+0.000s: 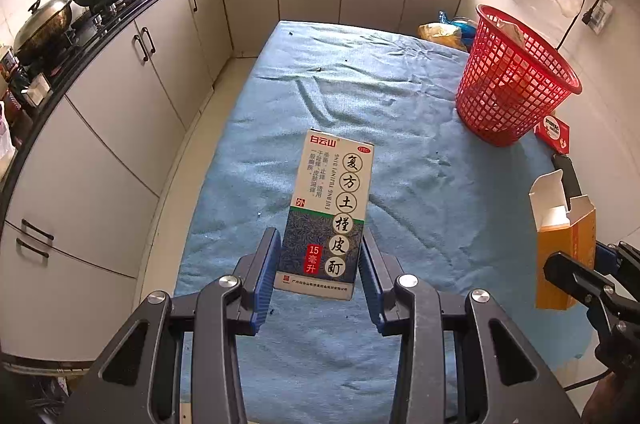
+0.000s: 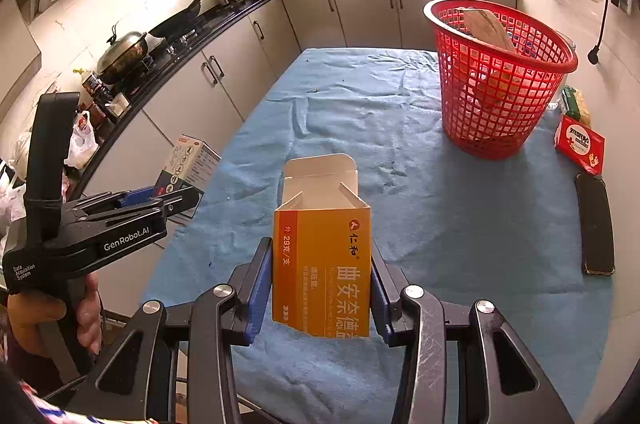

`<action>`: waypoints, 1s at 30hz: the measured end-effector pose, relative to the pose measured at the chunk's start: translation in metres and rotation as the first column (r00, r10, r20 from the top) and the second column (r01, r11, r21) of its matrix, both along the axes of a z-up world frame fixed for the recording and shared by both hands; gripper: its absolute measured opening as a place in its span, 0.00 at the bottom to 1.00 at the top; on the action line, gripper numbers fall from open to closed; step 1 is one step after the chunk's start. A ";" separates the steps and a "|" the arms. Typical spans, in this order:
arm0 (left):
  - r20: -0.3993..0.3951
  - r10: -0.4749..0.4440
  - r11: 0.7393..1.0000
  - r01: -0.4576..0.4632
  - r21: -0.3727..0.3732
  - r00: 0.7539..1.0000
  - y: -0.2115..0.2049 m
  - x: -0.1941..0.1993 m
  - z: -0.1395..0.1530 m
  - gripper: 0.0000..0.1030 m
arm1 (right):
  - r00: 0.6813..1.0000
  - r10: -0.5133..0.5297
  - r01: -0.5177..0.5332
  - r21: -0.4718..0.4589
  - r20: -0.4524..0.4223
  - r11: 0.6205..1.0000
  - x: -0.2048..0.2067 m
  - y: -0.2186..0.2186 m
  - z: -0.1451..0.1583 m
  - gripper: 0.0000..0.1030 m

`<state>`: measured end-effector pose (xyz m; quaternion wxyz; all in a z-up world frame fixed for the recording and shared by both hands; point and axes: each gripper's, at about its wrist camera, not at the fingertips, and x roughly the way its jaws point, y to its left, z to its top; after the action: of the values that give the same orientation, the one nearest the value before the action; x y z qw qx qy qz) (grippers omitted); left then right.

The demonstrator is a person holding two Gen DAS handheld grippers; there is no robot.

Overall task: Collect trash
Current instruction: 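Hold both boxes and carry them toward the red basket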

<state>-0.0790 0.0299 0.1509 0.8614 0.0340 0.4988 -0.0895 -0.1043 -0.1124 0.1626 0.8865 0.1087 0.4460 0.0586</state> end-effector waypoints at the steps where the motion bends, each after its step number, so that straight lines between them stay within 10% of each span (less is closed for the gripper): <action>1: 0.001 -0.001 1.000 0.001 0.000 1.000 0.001 0.000 0.000 0.36 | 1.000 -0.003 0.003 0.000 0.001 1.000 0.000 0.000 0.000 0.45; 30: -0.012 -0.012 1.000 0.012 0.003 1.000 0.003 -0.001 -0.003 0.36 | 1.000 -0.024 0.024 0.009 0.001 1.000 0.002 -0.003 0.001 0.45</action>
<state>-0.0797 0.0331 0.1482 0.8578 0.0377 0.5039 -0.0940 -0.1026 -0.1151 0.1632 0.8868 0.1179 0.4440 0.0500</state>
